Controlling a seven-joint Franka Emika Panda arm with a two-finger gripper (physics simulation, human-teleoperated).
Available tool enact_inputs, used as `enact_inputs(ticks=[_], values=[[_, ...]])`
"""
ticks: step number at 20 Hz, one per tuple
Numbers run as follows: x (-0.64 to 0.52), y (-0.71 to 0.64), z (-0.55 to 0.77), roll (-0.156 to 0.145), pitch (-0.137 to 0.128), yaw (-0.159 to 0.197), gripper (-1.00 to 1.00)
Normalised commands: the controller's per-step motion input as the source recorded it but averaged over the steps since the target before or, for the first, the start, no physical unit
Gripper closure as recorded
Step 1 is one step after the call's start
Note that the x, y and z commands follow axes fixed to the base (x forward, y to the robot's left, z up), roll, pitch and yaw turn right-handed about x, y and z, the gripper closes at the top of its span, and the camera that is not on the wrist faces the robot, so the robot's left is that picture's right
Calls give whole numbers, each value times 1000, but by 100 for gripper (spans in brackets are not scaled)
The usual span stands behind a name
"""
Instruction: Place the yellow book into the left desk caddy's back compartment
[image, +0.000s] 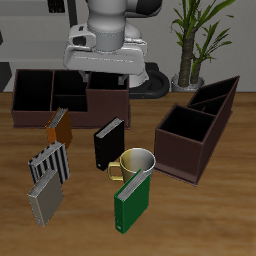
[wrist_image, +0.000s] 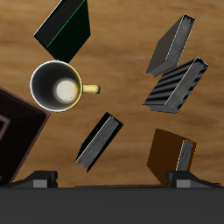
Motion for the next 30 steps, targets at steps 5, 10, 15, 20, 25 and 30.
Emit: enact_inputs(ticks=[5,10,15,20,25,30], values=[[165,-355,42,12,1,18,-100],[169,-332,7,-20,-22,11,-100],[161,-219,105,-15,-29,8,-100],[270,-121,193,-21,-30,-14,-100],[322,-6,73,4,-10,13,-100],[453,-23,-47,-11,18,3,-100]])
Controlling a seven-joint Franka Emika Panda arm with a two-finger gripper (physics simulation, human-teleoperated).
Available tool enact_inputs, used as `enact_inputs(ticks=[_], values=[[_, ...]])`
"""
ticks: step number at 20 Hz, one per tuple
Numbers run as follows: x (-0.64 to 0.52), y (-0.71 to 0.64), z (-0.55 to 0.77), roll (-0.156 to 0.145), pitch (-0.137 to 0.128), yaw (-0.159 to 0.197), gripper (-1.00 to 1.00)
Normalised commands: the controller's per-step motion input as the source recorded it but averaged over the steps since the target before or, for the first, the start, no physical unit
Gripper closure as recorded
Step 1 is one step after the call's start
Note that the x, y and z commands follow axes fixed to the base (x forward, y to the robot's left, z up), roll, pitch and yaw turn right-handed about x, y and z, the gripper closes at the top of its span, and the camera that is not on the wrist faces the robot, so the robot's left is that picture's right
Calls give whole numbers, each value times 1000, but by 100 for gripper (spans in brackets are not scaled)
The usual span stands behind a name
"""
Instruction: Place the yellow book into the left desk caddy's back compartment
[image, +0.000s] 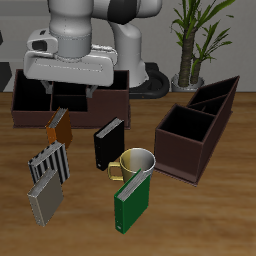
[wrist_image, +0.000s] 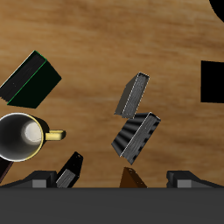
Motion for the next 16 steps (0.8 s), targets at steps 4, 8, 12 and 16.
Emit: enact_inputs(ticks=[4,8,12,16], values=[[296,48,-73,24,20,38,-100],[455,8,-126,38,22,56,-100],[317,-131,-47,50,7,48,-100],[214,-222,-3,17,-3,-4,-100]])
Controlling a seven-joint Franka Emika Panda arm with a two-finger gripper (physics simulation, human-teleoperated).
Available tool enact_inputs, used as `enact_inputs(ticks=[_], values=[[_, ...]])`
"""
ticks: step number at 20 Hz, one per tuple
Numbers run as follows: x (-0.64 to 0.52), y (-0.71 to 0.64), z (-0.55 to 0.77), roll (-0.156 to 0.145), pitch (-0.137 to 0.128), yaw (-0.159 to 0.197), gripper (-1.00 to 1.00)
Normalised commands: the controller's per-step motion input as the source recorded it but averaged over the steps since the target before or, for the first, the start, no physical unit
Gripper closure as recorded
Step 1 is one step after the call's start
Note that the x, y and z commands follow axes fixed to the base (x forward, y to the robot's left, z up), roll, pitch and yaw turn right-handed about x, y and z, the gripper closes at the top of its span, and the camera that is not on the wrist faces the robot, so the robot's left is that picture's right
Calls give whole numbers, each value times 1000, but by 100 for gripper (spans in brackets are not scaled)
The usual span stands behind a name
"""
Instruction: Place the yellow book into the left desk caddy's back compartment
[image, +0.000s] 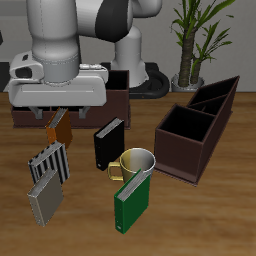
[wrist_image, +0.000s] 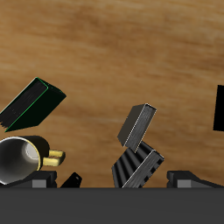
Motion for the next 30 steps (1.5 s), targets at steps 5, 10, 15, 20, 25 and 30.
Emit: enact_inputs(ticks=[5,10,15,20,25,30], values=[[204,-227,-54,-15,-1,9,-100],[132,-186,-72,12,-20,-52,-100],[106,-98,-58,-14,-16,-47,-100],[79,19,-141,1,4,-32,-100],[-11,-215,-181,-23,7,-51,-100],[-54,-305,-176,-39,15,-57,-100]])
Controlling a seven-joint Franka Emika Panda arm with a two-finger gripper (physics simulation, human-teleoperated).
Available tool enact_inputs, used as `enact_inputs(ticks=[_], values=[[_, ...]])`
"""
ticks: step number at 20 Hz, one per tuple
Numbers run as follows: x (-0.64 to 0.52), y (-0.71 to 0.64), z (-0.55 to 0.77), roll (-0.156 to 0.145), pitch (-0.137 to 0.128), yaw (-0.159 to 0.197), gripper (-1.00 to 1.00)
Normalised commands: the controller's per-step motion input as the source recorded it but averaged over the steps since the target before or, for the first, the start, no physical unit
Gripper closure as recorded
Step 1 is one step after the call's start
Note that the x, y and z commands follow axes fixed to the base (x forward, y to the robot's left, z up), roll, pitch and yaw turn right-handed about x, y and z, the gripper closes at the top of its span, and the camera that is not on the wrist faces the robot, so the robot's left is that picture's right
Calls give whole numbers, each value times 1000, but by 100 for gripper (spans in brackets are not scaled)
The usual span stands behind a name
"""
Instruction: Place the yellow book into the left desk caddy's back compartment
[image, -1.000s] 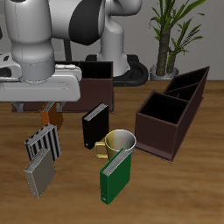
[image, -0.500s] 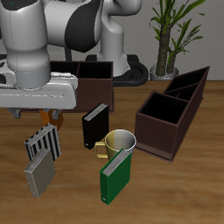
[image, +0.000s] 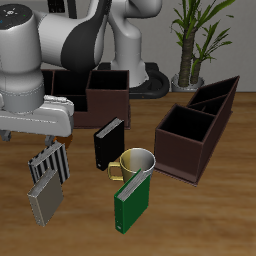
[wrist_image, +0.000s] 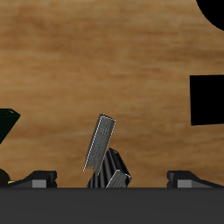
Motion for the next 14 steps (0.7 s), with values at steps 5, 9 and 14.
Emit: enact_inputs(ticks=[5,9,14], values=[[1,-285,-199,-9,4,-79,-100],[13,26,-149,17,9,-30,-100],[79,145,-98,16,-5,-17,-100]])
